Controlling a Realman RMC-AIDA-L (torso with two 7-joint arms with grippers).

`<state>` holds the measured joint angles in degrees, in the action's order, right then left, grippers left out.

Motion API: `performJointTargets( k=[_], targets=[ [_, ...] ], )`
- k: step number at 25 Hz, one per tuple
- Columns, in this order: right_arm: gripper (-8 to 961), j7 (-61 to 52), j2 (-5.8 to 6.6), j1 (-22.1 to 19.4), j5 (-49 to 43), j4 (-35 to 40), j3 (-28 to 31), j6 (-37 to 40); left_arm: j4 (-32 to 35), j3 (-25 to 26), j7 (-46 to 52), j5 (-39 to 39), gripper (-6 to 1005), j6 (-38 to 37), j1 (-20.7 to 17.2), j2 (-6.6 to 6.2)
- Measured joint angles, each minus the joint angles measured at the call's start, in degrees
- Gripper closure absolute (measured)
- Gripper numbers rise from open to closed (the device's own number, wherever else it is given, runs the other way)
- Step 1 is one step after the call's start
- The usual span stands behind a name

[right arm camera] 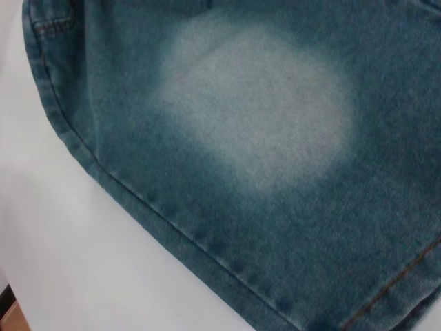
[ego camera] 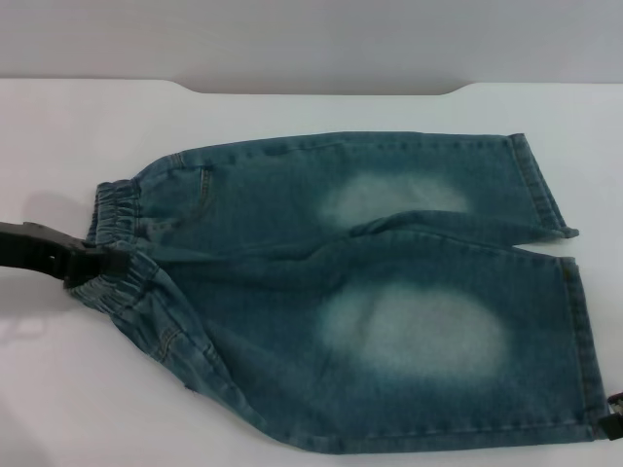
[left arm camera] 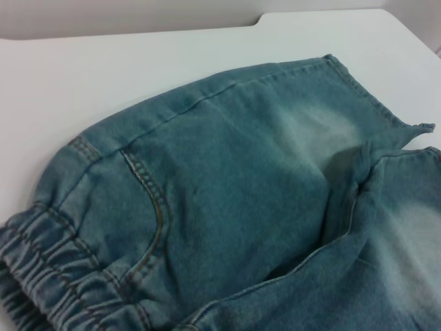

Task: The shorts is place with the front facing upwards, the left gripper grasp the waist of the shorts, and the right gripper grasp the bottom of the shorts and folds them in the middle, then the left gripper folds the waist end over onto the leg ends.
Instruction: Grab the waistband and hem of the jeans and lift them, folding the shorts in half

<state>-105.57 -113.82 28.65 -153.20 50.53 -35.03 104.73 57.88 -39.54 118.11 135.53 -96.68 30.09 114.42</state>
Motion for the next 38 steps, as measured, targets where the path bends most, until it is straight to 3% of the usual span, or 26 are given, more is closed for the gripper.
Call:
performJointTargets(
  k=[7,23,38],
  targets=[
    [526,-0.50,-0.05,0.00,-0.64,-0.02,-0.07,-0.22,-0.16,0.00,0.05,0.00,960,0.00,0.53,-0.01],
    [528,-1.03,-1.90,1.34,-2.49,0.00,-0.22,-2.02,-0.22,-0.09,-0.24,0.00,959,0.00,0.73,-0.04],
    [530,-1.05,-2.02,2.14,-2.54,0.52,-0.21,-0.73,-0.40,-0.09,-0.43,0.61,961,0.18,0.80,0.10]
  ],
)
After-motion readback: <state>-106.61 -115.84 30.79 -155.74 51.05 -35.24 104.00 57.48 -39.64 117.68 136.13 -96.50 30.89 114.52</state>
